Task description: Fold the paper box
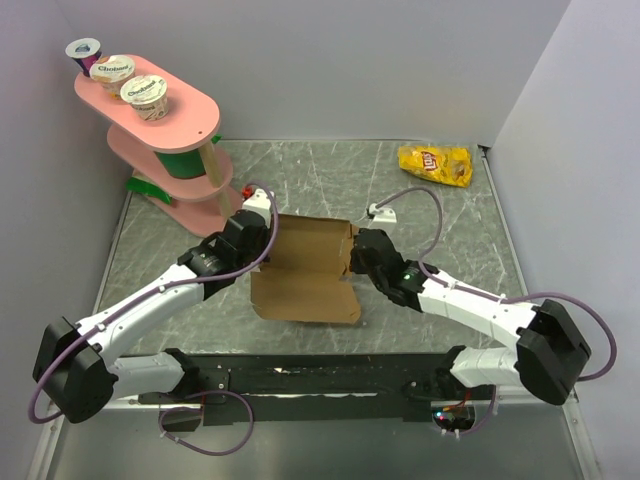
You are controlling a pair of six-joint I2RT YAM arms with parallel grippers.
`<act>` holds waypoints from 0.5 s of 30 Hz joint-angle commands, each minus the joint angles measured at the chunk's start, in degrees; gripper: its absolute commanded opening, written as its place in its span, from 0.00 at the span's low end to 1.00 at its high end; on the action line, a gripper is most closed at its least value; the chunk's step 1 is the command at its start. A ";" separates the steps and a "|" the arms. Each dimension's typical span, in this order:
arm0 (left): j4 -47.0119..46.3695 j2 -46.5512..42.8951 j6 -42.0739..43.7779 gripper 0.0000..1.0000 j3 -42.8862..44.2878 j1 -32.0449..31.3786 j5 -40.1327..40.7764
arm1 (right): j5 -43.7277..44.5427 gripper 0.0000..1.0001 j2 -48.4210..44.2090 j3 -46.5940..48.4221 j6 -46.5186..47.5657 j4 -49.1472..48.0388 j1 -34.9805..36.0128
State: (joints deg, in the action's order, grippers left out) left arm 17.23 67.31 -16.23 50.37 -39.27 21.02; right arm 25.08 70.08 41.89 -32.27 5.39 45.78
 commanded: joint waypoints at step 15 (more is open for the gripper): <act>-1.77 0.28 -0.56 0.01 1.13 0.59 -0.62 | 7.09 0.02 5.77 7.95 2.64 1.30 1.77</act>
State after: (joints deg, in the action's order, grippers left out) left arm 17.08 67.70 -16.43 50.37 -39.31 21.02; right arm 30.39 78.59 48.01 -31.59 6.61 47.51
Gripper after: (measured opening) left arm 0.036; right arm 0.019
